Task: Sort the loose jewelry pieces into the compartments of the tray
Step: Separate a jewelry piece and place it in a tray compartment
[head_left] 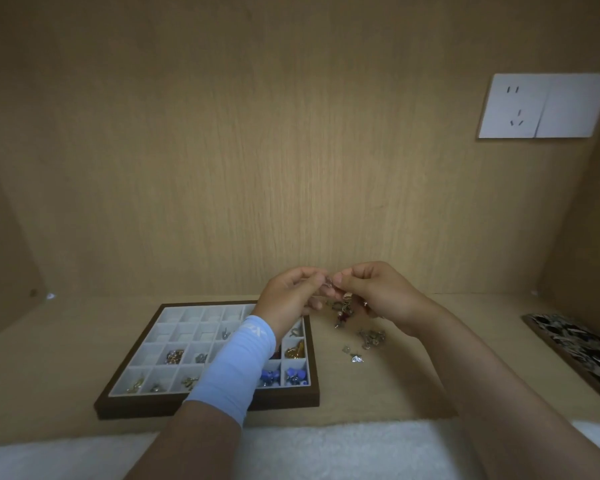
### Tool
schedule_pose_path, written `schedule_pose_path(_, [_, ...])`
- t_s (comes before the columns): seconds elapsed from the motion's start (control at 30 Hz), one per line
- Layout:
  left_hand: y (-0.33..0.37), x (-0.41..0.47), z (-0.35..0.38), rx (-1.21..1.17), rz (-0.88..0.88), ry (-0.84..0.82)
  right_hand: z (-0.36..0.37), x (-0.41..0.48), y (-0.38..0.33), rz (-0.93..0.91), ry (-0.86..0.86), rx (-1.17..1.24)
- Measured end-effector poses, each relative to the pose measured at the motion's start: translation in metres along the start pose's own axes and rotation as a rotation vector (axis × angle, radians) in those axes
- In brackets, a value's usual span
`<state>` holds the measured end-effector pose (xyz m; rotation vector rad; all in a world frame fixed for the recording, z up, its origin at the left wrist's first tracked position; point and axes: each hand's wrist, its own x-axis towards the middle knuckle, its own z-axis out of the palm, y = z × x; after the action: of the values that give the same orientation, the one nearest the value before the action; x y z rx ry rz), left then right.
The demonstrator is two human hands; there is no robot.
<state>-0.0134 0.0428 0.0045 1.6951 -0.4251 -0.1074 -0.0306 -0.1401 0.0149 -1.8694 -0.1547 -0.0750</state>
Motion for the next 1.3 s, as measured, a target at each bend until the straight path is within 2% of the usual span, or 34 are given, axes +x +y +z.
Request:
schedule_pose_path(0.13, [0.008,-0.007,-0.014,0.109,0.047,0.076,0.011,0.001,-0.009,-0.067,0.051,-0.011])
schedule_pose_path(0.3, [0.012,-0.028,-0.047,0.134,0.037,0.104,0.042,0.001,-0.016,-0.202,0.073,-0.053])
schedule_pose_path(0.63, [-0.009,-0.067,-0.106,0.119,0.015,0.118,0.113,-0.009,-0.017,-0.331,0.005,-0.172])
schedule_pose_path(0.83, [-0.016,-0.066,-0.122,0.234,0.005,0.176,0.130,-0.001,-0.025,-0.396,0.063,-0.417])
schedule_pose_path(0.93, [-0.019,-0.066,-0.137,0.380,0.023,0.232,0.144,0.012,-0.034,-0.377,-0.010,-0.496])
schedule_pose_path(1.1, [-0.028,-0.074,-0.169,0.656,-0.046,0.320,0.175,0.036,-0.043,-0.385,-0.103,-0.841])
schedule_pose_path(1.2, [-0.038,-0.078,-0.178,0.747,-0.141,0.278,0.188,0.046,-0.045,-0.404,-0.154,-0.936])
schedule_pose_path(1.3, [-0.045,-0.076,-0.179,0.795,-0.165,0.204,0.197,0.052,-0.045,-0.413,-0.168,-0.970])
